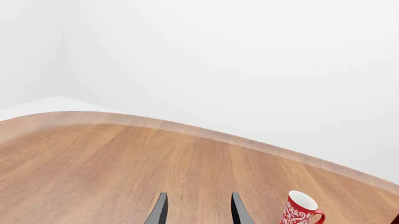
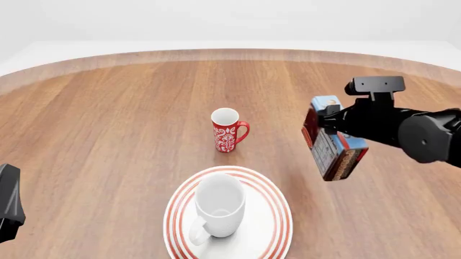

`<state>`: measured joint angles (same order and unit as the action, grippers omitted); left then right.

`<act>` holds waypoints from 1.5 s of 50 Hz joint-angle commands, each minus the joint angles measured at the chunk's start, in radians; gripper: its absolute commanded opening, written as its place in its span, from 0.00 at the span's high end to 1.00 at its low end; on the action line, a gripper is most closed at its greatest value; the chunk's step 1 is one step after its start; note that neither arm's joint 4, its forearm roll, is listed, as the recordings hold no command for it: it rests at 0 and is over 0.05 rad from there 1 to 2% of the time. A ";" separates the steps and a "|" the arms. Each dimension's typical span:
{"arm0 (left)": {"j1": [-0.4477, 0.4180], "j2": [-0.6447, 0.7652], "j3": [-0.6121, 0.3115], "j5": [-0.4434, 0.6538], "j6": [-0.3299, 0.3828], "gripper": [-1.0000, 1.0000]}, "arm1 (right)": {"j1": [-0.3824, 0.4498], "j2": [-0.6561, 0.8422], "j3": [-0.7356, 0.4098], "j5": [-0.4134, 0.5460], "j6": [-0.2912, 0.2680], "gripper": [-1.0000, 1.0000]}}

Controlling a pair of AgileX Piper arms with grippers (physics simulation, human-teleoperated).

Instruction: Pick up the white mug and put it on the plate, and put the chocolate pudding to the right of the plate.

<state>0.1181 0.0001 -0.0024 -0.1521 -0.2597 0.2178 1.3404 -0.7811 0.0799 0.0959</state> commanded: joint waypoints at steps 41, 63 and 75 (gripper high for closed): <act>-0.007 0.000 0.000 -0.002 0.008 0.00 | -0.051 -0.369 0.196 0.173 -0.005 1.00; -0.014 0.000 -0.001 -0.001 0.011 0.00 | -0.074 -0.500 0.260 0.250 -0.013 1.00; -0.013 0.000 -0.001 0.000 0.010 0.00 | -0.085 -0.527 0.323 0.236 -0.009 1.00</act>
<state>0.1049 0.0001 -0.0033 -0.1529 -0.2499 0.1415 0.8447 -0.4989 0.3141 0.0671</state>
